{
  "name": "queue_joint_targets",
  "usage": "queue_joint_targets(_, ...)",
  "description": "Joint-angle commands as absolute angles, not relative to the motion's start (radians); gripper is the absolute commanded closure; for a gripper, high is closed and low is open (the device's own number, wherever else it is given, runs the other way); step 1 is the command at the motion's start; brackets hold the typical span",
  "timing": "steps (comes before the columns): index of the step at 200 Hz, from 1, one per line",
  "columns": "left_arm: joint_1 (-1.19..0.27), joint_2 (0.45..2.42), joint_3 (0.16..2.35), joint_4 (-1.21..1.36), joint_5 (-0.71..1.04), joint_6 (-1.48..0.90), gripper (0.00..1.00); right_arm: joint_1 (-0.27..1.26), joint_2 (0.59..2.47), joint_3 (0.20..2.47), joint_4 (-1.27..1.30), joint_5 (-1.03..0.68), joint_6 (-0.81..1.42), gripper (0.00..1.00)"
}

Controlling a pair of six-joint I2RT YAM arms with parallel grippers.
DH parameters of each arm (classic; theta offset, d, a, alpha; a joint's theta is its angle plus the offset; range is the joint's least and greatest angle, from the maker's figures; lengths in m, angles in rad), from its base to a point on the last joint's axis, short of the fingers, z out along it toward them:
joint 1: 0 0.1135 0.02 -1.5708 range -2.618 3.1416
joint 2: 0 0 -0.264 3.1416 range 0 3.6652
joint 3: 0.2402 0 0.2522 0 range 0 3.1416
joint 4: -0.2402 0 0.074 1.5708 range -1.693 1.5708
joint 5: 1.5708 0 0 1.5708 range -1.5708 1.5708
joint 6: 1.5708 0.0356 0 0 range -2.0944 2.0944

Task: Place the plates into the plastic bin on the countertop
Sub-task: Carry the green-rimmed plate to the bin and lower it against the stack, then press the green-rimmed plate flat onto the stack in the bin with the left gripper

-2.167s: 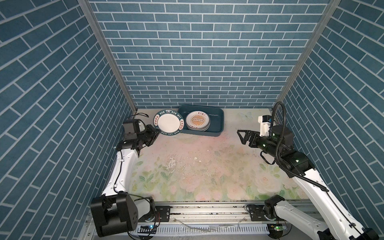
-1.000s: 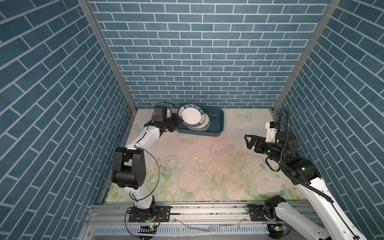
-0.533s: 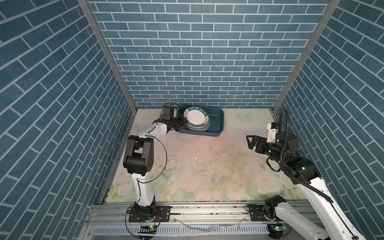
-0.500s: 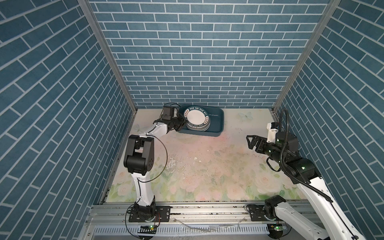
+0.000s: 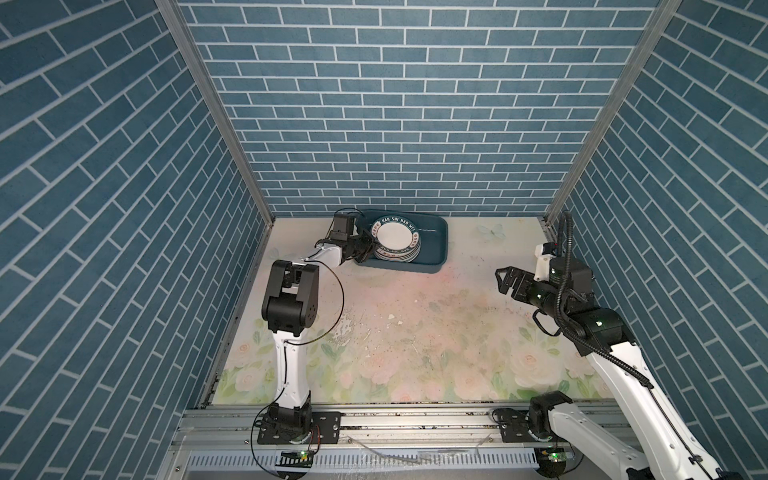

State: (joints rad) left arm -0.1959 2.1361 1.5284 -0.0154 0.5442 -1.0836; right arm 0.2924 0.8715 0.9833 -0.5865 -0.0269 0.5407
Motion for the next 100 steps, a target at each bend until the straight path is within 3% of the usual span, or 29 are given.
queue_joint_targets(1,-0.204,2.143,1.562,0.019,0.564,-1.086,1.00,0.278,0.880,0.976,-0.582,-0.049,0.514,0.02)
queue_joint_targets(100,-0.205,2.153,1.559,-0.061,0.592,-1.068,0.96,0.246,0.912,0.969,-0.557,-0.082,0.521,0.02)
